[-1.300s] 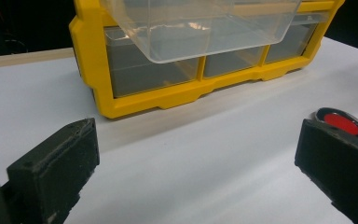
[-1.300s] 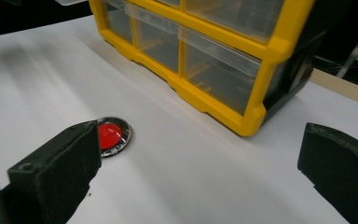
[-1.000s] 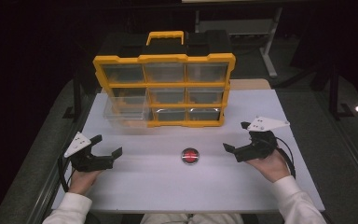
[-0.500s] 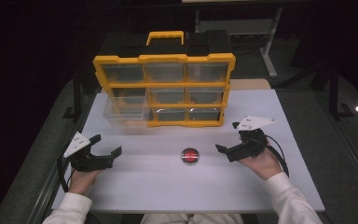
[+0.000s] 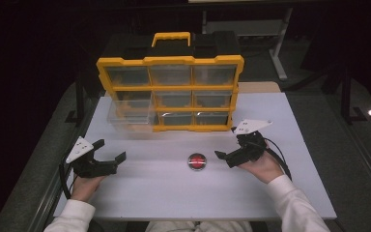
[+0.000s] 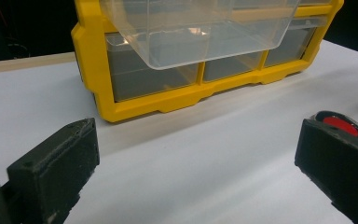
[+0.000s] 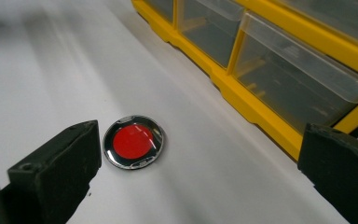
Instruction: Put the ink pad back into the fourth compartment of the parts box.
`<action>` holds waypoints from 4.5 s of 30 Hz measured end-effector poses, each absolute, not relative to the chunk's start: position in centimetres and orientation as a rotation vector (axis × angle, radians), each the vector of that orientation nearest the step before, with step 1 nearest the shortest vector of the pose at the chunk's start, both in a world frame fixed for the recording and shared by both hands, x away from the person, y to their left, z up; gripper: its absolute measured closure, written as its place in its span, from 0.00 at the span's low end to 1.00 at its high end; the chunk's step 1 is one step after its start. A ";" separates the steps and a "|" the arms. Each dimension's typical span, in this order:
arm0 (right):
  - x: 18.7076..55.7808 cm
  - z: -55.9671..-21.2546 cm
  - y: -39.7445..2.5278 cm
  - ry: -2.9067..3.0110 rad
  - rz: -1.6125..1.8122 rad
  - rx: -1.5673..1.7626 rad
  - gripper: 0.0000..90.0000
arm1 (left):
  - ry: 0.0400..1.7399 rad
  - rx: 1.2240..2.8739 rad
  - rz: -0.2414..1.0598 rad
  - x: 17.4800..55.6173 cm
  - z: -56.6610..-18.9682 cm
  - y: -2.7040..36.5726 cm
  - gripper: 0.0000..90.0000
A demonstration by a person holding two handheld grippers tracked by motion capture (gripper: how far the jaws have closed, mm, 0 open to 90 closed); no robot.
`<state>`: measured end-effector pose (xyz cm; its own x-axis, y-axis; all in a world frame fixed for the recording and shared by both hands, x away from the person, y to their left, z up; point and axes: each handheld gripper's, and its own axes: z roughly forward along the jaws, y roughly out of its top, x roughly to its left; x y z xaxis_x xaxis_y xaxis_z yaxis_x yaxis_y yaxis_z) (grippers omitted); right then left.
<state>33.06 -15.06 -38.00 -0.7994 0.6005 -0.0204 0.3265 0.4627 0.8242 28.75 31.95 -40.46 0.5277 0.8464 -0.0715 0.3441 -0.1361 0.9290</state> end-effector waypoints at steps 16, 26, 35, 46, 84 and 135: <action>33.6 -39.0 -12.8 2.498 1.218 0.741 0.00 | 1.000 1.727 0.589 28.8 -40.5 31.9 0.00; 33.7 -39.6 -11.8 2.537 1.193 0.728 0.00 | 1.007 1.716 0.597 28.8 -40.5 31.9 0.00; 33.9 -40.1 -10.8 2.570 1.181 0.709 0.00 | 1.003 1.718 0.602 28.7 -40.4 31.9 0.00; 34.1 -40.9 -9.8 2.599 1.165 0.695 0.00 | 0.999 1.719 0.604 28.7 -40.4 31.9 0.00; 34.8 -44.4 -6.7 2.702 1.102 0.635 0.15 | 0.988 1.732 0.595 28.8 -40.6 31.6 0.00; 34.8 -42.3 -7.0 2.699 1.140 0.625 0.32 | 0.985 1.732 0.594 28.8 -40.6 31.6 0.00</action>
<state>34.77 -7.04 -42.34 -0.9028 0.4292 0.0266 0.3183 0.6253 0.7125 28.79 31.62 -40.56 0.5451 0.8363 -0.0598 0.3368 -0.1531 0.9290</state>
